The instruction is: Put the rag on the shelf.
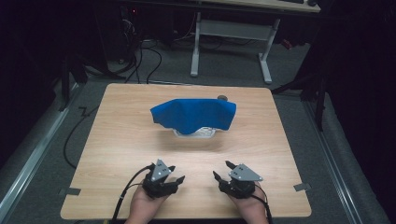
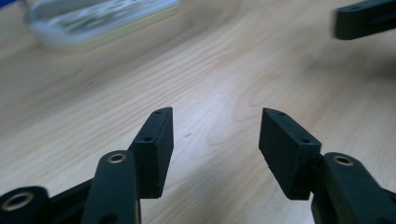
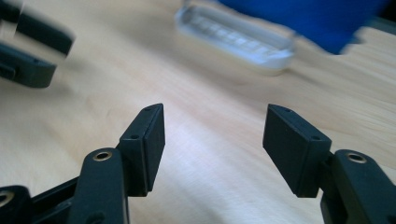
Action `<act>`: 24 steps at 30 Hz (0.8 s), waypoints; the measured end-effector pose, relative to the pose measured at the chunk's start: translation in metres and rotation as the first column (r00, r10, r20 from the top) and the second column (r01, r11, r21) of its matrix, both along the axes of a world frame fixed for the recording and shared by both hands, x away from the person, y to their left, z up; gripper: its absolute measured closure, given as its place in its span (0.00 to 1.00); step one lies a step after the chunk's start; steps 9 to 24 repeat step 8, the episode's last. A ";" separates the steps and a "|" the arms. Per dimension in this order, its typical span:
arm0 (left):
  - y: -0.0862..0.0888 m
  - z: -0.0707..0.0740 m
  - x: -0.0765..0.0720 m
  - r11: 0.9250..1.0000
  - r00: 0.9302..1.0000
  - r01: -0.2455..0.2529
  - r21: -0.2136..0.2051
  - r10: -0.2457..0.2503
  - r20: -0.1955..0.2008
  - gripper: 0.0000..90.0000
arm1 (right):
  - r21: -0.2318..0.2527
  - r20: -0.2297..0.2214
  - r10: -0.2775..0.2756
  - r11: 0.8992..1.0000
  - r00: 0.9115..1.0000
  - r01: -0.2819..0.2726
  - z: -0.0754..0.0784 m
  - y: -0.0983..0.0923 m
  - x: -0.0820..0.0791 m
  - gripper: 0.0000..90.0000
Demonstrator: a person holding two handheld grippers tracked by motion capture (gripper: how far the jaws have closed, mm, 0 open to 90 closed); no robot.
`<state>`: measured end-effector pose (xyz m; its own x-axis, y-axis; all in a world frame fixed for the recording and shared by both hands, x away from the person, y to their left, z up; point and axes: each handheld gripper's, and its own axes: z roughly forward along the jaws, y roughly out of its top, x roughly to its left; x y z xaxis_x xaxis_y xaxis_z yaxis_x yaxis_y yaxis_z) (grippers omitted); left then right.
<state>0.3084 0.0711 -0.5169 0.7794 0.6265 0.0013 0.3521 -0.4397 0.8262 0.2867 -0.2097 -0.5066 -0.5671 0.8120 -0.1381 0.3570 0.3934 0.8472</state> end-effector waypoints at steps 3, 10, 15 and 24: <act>0.006 -0.001 -0.002 1.000 1.000 0.006 -0.015 -0.007 -0.021 0.51 | -0.005 0.008 0.025 1.000 1.000 -0.025 0.000 0.004 0.003 0.43; 0.024 -0.004 0.009 0.997 0.996 -0.061 -0.051 0.057 -0.070 0.50 | 0.000 -0.015 0.020 1.000 1.000 -0.020 -0.003 0.002 0.007 0.43; 0.024 -0.004 0.009 0.997 0.996 -0.061 -0.051 0.057 -0.070 0.50 | 0.000 -0.015 0.020 1.000 1.000 -0.020 -0.003 0.002 0.007 0.43; 0.024 -0.004 0.009 0.997 0.996 -0.061 -0.051 0.057 -0.070 0.50 | 0.000 -0.015 0.020 1.000 1.000 -0.020 -0.003 0.002 0.007 0.43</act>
